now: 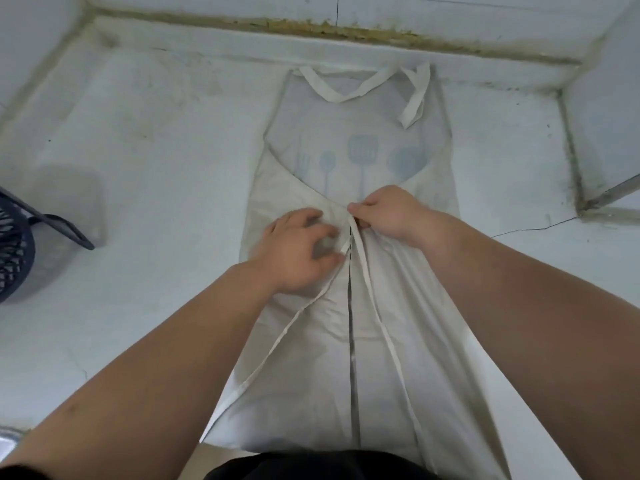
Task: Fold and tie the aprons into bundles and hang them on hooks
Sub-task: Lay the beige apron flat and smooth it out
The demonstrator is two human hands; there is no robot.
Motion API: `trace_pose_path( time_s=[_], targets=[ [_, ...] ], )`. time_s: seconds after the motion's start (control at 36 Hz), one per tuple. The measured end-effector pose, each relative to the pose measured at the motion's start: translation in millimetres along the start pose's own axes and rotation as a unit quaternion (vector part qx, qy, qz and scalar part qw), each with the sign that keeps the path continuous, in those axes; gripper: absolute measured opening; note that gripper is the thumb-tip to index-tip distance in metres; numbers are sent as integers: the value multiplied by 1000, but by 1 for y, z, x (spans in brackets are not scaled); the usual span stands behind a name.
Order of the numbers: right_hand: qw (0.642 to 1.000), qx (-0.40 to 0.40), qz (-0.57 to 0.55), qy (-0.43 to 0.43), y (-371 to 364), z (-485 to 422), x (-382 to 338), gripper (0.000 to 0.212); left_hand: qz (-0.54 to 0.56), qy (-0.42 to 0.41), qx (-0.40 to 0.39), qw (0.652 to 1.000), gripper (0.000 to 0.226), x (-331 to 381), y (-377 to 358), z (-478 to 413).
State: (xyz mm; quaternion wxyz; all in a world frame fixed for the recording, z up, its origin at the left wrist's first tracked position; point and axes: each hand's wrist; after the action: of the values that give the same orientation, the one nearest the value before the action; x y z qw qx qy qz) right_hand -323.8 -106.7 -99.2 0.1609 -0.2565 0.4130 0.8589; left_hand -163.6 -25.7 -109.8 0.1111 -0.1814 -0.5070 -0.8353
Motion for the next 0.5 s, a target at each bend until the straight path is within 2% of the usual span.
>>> trace_pose_path(
  time_s=[0.08, 0.14, 0.19, 0.28, 0.33, 0.5],
  targets=[
    [1000, 4, -28, -4, 0, 4, 1, 29, 1, 5, 24, 1000, 52, 5, -3, -1],
    [1000, 25, -5, -3, 2, 8, 7, 27, -16, -1, 4, 1000, 64, 9, -5, -2],
    [998, 43, 46, -17, 3, 13, 17, 35, -51, -8, -38, 998, 74, 13, -8, -2],
    [986, 9, 144, -80, 1, 20, 29, 64, -84, 3, -77, 994, 83, 20, -14, -2],
    [979, -12, 177, -100, -3, 27, 40, 77, -80, 8, -85, 993, 85, 27, -19, -3],
    [973, 14, 213, -90, -18, 35, 59, 74, -93, -10, -87, 992, 83, 41, -26, -8]
  ],
)
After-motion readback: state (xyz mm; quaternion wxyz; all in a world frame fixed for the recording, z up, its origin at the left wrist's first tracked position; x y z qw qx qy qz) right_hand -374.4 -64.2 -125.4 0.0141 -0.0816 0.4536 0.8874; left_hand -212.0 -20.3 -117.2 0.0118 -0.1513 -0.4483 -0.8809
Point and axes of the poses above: each hand's wrist, its own z-axis away from the middle knuckle, its own y-axis out of the back of the hand, x = y × z, and after that the axes turned 6 degrees about -x, right-handed
